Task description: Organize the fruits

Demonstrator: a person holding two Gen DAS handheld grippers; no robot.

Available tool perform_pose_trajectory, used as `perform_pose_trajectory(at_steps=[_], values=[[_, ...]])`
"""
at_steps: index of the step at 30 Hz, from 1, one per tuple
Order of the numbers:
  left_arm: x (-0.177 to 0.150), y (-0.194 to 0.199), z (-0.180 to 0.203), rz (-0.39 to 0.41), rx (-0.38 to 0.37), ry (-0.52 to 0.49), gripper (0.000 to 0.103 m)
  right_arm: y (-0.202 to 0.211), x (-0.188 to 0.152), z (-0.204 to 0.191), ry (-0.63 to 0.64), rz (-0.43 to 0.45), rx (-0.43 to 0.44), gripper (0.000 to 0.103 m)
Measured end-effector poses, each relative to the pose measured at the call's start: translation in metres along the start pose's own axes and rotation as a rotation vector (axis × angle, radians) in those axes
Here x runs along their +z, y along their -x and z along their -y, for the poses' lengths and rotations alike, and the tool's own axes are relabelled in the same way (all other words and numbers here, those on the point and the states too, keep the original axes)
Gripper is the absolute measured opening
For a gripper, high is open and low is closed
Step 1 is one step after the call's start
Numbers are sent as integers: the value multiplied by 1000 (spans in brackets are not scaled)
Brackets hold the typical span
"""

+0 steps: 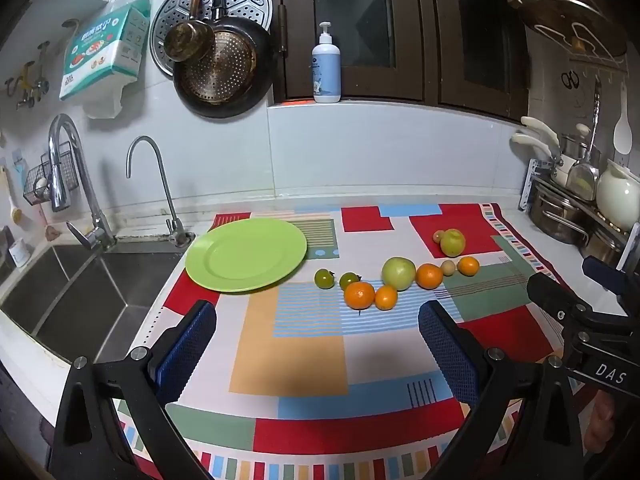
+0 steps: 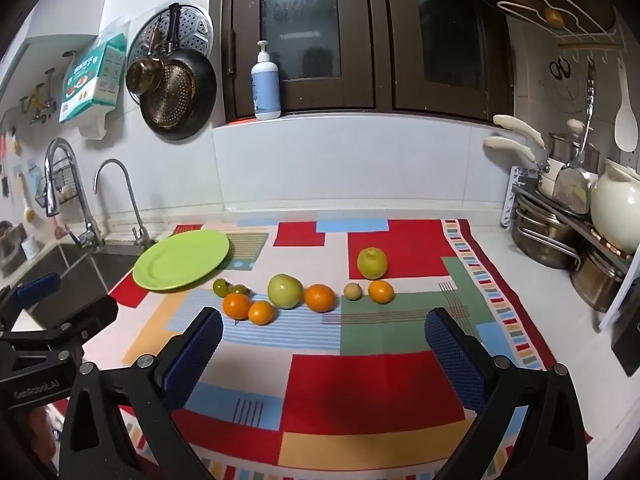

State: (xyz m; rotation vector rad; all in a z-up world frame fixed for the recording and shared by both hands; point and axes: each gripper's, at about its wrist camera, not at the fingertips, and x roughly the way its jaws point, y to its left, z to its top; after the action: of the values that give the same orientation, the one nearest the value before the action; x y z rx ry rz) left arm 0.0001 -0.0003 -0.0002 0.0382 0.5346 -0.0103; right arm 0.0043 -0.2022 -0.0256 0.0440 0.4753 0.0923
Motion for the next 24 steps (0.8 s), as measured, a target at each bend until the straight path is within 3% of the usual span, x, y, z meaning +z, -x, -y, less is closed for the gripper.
perform_pose_trajectory(at_steps=[24], values=[[10, 7, 2, 13, -5, 0, 103, 4, 3, -3, 11, 16, 21, 102]])
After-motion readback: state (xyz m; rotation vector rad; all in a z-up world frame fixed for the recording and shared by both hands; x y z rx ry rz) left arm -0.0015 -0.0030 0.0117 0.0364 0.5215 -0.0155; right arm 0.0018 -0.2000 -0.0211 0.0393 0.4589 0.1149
